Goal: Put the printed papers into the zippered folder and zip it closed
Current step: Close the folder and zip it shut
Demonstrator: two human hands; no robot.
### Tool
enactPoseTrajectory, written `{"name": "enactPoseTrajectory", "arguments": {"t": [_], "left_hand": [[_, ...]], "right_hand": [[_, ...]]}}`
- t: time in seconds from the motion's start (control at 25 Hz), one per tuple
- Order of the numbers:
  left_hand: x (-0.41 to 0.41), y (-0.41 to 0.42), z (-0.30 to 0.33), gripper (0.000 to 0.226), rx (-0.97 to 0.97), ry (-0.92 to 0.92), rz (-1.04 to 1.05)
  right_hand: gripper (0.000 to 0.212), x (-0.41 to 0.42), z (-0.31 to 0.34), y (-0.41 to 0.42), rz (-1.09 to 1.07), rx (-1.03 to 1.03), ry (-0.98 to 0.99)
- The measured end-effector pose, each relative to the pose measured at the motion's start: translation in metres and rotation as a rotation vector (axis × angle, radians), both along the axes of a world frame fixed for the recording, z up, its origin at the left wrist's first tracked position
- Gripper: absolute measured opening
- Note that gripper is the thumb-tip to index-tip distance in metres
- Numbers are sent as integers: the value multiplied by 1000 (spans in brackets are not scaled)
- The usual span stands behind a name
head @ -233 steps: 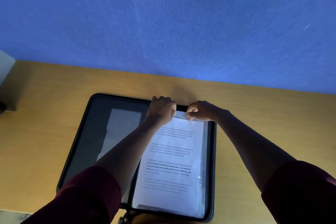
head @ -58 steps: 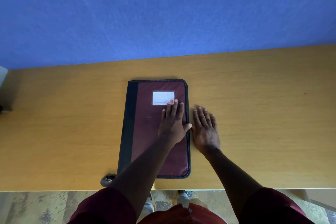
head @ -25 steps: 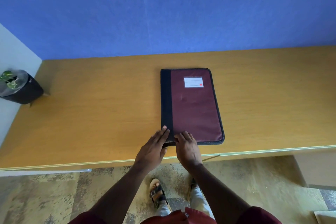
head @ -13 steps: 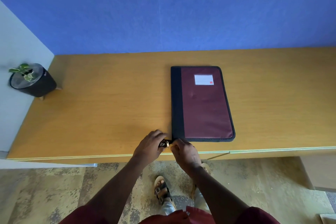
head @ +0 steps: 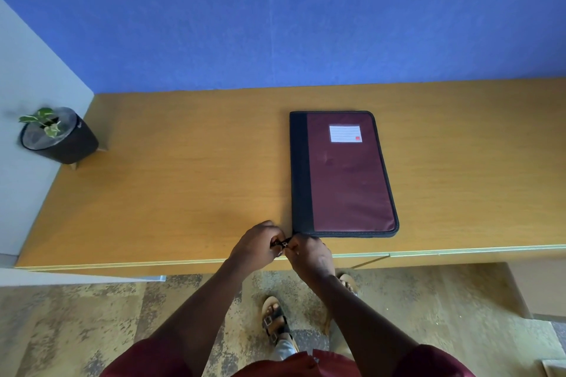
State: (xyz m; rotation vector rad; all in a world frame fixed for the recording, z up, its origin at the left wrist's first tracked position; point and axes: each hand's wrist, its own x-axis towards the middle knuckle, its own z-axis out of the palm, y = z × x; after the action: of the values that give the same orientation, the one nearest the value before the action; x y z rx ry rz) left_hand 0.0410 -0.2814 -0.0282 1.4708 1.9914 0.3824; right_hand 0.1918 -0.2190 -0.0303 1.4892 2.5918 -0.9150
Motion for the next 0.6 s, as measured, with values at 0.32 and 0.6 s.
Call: {"name": "enactPoseTrajectory", "arguments": {"t": [0.32,0.6], "left_hand": [[3,5,12,15,-52,136,-17],[6,16,18,17,-100,235,11]], "right_hand": [[17,-1,4,-1,4,56,-33],[15,17,7,15,-14,109,-77]]}}
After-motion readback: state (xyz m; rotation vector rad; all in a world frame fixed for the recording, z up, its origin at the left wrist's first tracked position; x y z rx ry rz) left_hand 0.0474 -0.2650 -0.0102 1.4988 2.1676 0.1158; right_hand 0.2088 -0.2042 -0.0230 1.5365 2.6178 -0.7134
